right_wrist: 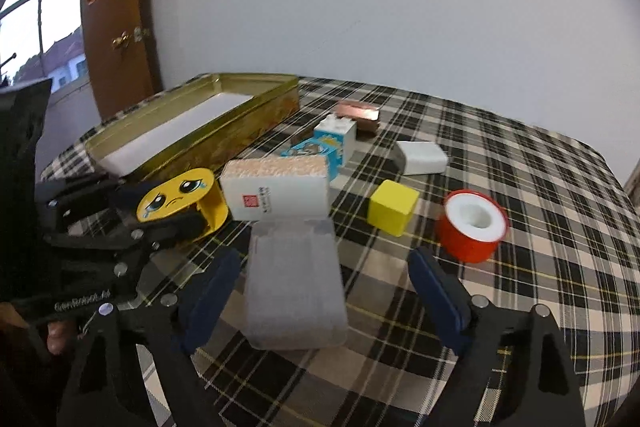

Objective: Organize rigid objects
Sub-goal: 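Grasp the clear plastic box with the right tool, then lift the yellow tin with the left tool while the right tool carries the clear box toward the gold tray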

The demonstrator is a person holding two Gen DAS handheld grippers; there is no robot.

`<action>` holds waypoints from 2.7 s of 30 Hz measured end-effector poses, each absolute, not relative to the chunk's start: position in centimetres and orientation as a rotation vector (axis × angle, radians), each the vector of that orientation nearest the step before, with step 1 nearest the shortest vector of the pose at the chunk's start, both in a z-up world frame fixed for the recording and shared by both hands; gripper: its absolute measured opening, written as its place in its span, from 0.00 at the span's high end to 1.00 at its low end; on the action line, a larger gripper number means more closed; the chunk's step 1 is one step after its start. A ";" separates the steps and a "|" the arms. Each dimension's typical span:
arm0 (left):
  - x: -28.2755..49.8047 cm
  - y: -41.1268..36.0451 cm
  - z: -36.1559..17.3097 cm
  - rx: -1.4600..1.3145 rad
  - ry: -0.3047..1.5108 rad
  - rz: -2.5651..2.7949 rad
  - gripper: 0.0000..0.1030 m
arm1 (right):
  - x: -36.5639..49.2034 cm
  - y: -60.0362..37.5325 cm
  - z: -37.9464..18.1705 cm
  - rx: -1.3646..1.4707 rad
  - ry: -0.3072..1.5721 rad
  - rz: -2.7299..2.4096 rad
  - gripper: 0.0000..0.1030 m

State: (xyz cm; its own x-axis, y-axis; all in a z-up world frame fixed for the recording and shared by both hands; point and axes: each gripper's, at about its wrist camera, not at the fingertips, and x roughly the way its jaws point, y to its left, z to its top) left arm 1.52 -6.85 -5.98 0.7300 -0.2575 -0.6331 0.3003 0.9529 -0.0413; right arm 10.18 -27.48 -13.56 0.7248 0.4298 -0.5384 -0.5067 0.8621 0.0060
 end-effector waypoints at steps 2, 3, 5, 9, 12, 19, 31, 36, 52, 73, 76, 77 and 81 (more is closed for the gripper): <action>1.6 -6.7 -6.1 0.058 0.694 -0.298 0.59 | 10.3 -26.9 -13.8 -0.178 0.574 0.533 0.15; 1.6 -6.6 -6.1 0.059 0.696 -0.289 0.59 | 10.3 -26.6 -13.9 -0.189 0.579 0.530 0.15; 1.7 -6.3 -6.1 0.050 0.699 -0.279 0.59 | 10.4 -26.1 -14.1 -0.217 0.594 0.529 0.16; 1.8 -5.4 -6.2 0.031 0.705 -0.265 0.59 | 10.7 -25.6 -14.5 -0.249 0.619 0.539 0.22; 1.6 -5.3 -6.3 0.037 0.705 -0.256 0.59 | 11.2 -25.5 -14.8 -0.250 0.653 0.548 0.32; 1.1 -5.7 -6.0 0.061 0.671 -0.264 0.59 | 11.5 -25.4 -15.3 -0.235 0.695 0.591 0.44; 0.5 -6.0 -5.7 0.084 0.619 -0.264 0.59 | 10.0 -26.6 -14.2 -0.181 0.571 0.550 0.45; 0.3 -5.9 -5.5 0.073 0.599 -0.265 0.59 | 9.6 -26.6 -13.9 -0.182 0.545 0.540 0.45; -0.6 -5.7 -5.3 0.055 0.535 -0.258 0.59 | 7.9 -27.9 -13.1 -0.132 0.417 0.503 0.45; -1.4 -5.9 -5.1 0.056 0.484 -0.240 0.59 | 5.2 -28.5 -12.5 -0.131 0.238 0.443 0.45; -1.6 -5.8 -5.1 0.054 0.474 -0.237 0.59 | 5.0 -28.6 -12.4 -0.130 0.218 0.434 0.45; -1.6 -5.8 -5.1 0.055 0.472 -0.237 0.59 | 4.8 -28.6 -12.4 -0.128 0.209 0.429 0.45; -1.9 -5.7 -5.1 0.053 0.462 -0.235 0.59 | 4.3 -28.9 -12.4 -0.122 0.180 0.414 0.45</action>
State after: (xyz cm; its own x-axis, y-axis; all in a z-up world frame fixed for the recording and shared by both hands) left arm -1.85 -5.73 -5.08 0.8684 -0.2128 -0.4478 0.2368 0.9716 -0.0024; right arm 4.34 -28.86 -12.37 0.9000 0.3879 -0.1987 -0.4095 0.9088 -0.0807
